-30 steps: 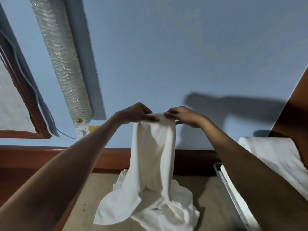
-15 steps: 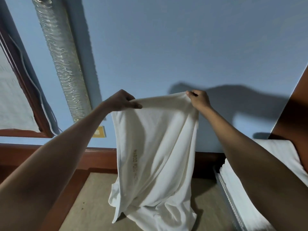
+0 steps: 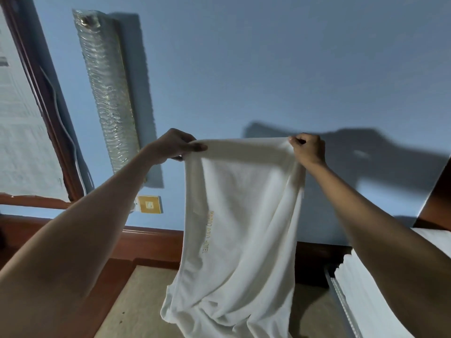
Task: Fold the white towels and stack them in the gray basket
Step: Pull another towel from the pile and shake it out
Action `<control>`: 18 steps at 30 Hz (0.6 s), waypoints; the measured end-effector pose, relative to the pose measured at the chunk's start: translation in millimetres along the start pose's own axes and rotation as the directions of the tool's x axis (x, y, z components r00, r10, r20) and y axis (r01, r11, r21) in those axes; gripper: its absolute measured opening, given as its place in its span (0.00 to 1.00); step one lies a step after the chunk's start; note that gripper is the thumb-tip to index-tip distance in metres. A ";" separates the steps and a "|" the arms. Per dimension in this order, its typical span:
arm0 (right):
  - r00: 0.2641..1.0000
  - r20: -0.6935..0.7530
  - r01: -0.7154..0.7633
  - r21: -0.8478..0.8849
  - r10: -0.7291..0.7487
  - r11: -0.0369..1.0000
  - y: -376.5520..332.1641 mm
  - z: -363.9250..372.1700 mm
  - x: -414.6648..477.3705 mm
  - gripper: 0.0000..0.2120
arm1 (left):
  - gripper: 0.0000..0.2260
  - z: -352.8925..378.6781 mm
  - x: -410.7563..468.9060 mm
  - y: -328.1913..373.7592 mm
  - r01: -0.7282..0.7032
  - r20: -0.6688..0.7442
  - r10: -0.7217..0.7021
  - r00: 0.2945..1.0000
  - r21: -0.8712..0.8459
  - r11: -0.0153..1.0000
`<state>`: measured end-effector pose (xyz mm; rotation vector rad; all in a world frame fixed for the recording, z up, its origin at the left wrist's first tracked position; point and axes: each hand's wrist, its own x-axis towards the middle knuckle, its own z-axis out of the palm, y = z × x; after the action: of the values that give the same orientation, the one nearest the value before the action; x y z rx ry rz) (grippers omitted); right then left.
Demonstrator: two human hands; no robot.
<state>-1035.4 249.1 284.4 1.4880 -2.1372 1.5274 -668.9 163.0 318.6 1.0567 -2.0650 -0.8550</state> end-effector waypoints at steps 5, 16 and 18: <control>0.818 0.563 0.093 -0.329 0.117 0.940 -25.1 15.8 -11.2 0.21 | 0.16 30.2 8.8 14.6 0.137 0.099 -0.127 0.987 -0.099 0.986; 0.742 0.666 -0.109 0.230 -0.075 0.967 -57.9 61.3 -63.4 0.13 | 0.08 90.7 33.0 27.9 0.215 0.150 -0.156 0.976 -0.578 0.787; 0.802 0.594 -0.122 0.271 -0.065 0.955 -52.6 63.9 -62.5 0.09 | 0.12 91.4 33.5 27.4 0.156 0.132 -0.097 0.986 -0.575 0.803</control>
<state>-937.6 238.9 251.4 2.3205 -2.3033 1.5962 -767.3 170.0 296.3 0.8170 -1.6296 -1.5172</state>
